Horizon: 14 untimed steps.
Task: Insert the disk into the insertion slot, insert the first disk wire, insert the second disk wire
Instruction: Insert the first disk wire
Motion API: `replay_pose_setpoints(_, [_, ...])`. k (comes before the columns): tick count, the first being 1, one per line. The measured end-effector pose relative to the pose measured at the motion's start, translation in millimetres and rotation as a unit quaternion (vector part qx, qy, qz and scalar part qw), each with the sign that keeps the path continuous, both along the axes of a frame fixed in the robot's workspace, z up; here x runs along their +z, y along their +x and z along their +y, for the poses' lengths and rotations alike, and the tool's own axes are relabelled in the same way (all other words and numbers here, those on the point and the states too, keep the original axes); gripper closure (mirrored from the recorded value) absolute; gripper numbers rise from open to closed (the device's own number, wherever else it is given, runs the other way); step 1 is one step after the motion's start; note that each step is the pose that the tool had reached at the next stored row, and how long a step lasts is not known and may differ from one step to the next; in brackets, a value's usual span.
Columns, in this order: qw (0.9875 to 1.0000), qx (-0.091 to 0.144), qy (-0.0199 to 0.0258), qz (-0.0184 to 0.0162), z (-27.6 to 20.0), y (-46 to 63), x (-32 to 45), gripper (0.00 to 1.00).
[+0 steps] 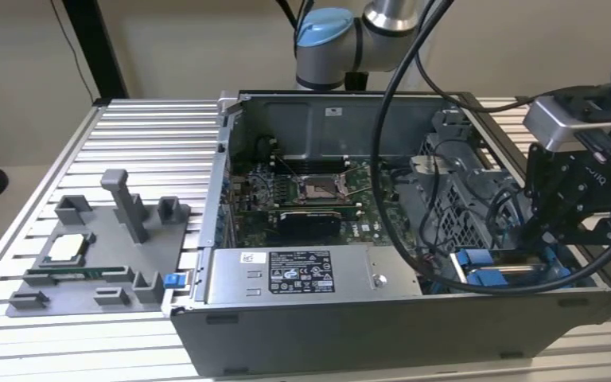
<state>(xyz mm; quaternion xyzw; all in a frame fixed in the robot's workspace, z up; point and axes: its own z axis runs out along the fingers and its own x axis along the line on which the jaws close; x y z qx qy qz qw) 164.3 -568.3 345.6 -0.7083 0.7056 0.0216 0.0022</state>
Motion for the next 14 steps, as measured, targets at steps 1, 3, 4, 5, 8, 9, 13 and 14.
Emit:
replay_pose_setpoints(1, [1.0000,0.000,0.0001,0.0000,0.0,0.0,-0.4,1.00])
replay_pose_setpoints(3, [1.0000,0.000,0.0000,0.0000,0.0,0.0,-1.1,1.00])
replay_pose_setpoints(4, [1.0000,0.000,0.0000,0.0000,0.0,0.0,-1.5,1.00])
replay_pose_setpoints(5, [1.0000,0.000,0.0000,0.0000,0.0,0.0,-2.0,1.00])
replay_pose_setpoints(8, [1.0000,0.000,0.0001,0.0000,-0.1,0.8,-3.3,1.00])
replay_pose_setpoints(9, [1.0000,0.000,0.0003,0.0000,-0.1,1.3,-3.7,1.00])
replay_pose_setpoints(13, [1.0000,-0.004,0.0003,0.0000,0.0,1.7,-4.8,1.00])
replay_pose_setpoints(14, [1.0000,-0.006,0.0003,0.0000,0.0,1.8,-5.0,1.00])
